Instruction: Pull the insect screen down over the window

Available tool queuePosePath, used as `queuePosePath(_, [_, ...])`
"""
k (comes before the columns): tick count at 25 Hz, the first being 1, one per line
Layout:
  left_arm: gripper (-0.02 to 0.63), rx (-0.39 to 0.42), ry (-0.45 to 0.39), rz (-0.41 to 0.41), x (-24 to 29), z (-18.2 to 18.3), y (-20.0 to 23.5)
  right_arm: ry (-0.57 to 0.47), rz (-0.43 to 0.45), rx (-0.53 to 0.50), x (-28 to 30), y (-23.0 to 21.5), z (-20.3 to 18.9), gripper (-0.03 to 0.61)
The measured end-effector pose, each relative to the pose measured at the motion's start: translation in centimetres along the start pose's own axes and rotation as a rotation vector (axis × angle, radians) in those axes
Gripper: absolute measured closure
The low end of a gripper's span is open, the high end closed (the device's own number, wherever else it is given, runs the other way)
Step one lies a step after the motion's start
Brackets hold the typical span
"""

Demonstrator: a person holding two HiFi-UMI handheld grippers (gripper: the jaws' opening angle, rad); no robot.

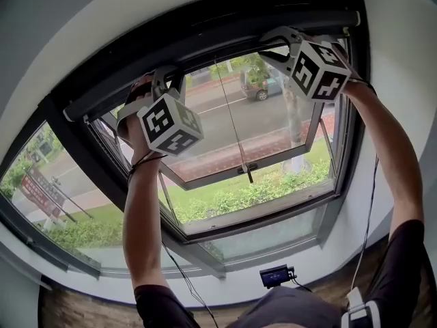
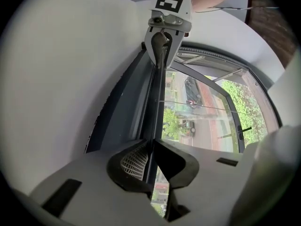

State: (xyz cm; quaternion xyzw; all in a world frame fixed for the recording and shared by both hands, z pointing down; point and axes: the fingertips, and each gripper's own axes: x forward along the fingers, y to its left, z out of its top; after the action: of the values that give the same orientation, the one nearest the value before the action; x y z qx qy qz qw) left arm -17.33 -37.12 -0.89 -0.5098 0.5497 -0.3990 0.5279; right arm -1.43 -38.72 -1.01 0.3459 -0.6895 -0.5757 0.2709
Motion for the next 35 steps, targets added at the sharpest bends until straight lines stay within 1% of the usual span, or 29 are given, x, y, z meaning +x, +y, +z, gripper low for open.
queuePosePath(4, [0.581,0.080,0.044,-0.025,0.6,0.1,-0.5,0.026,0.023,-0.024,0.6,0.1,-0.6,0.518])
queuePosePath(7, [0.583,0.136,0.077,-0.011,0.6,-0.2,-0.6,0.041,0.038,-0.035,1.0,0.2,-0.8,0.518])
queuePosePath(9, [0.584,0.156,0.091,-0.007,0.7,-0.4,-0.7,0.049,0.046,-0.046,1.2,0.2,-1.0,0.518])
queuePosePath(13, [0.586,0.158,0.095,-0.016,0.9,-0.4,-0.8,0.076,0.049,-0.094,1.4,0.3,-1.2,0.518])
queuePosePath(19, [0.588,0.156,0.080,-0.028,0.7,-0.2,-1.0,0.155,0.029,-0.213,1.6,0.6,-1.6,0.520])
queuePosePath(20, [0.588,0.160,0.082,-0.027,0.7,-0.2,-1.0,0.162,0.026,-0.222,1.6,0.5,-1.7,0.537])
queuePosePath(21, [0.588,0.165,0.083,-0.026,0.7,-0.1,-1.0,0.168,0.027,-0.225,1.6,0.4,-1.7,0.549])
queuePosePath(24, [0.589,0.171,0.085,-0.034,0.7,-0.1,-1.0,0.182,0.047,-0.224,1.5,0.4,-1.8,0.552])
queuePosePath(29, [0.591,0.179,0.101,-0.085,0.6,-0.3,-1.6,0.202,0.095,-0.213,1.4,1.0,-1.8,0.555])
queuePosePath(32, [0.591,0.154,0.074,-0.115,0.1,0.2,-2.5,0.193,0.121,-0.199,1.3,1.9,-1.8,0.555])
queuePosePath(35, [0.592,0.139,0.057,-0.148,-0.2,-0.1,-4.4,0.182,0.158,-0.176,1.3,4.0,-2.4,0.555])
